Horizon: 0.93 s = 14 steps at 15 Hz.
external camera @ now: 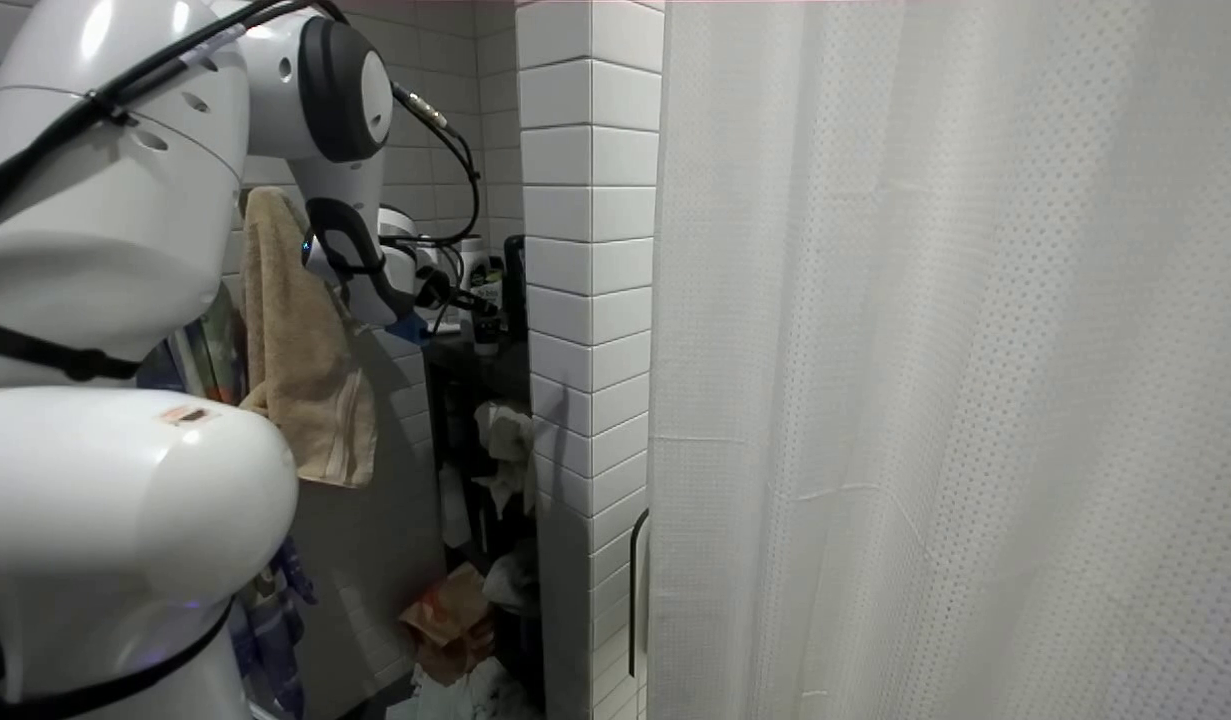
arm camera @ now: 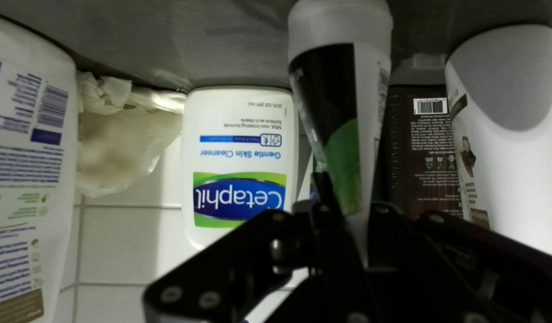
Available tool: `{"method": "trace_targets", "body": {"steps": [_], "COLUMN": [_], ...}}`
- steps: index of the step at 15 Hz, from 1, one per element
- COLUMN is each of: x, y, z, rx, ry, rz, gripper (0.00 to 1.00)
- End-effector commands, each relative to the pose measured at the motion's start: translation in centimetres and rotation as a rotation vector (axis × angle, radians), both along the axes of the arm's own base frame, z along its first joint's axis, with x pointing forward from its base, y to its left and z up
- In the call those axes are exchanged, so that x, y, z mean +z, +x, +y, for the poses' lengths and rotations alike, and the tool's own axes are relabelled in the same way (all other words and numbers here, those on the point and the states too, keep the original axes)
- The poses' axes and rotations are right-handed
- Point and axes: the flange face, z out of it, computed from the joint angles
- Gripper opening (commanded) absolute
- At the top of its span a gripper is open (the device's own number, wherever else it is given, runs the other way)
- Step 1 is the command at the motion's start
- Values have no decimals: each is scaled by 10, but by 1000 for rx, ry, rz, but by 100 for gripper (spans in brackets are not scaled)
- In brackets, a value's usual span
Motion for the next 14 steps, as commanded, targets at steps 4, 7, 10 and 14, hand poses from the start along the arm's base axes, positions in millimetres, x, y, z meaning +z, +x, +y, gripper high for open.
{"method": "trace_targets", "body": {"steps": [4, 7, 10, 14], "x": [1, 1, 1, -1], "y": [0, 0, 0, 0], "z": [1, 1, 1, 2], "rx": [0, 0, -3, -2], "ry": [0, 0, -3, -4], "rz": [1, 1, 1, 3], "gripper": [10, 10, 36, 59]}}
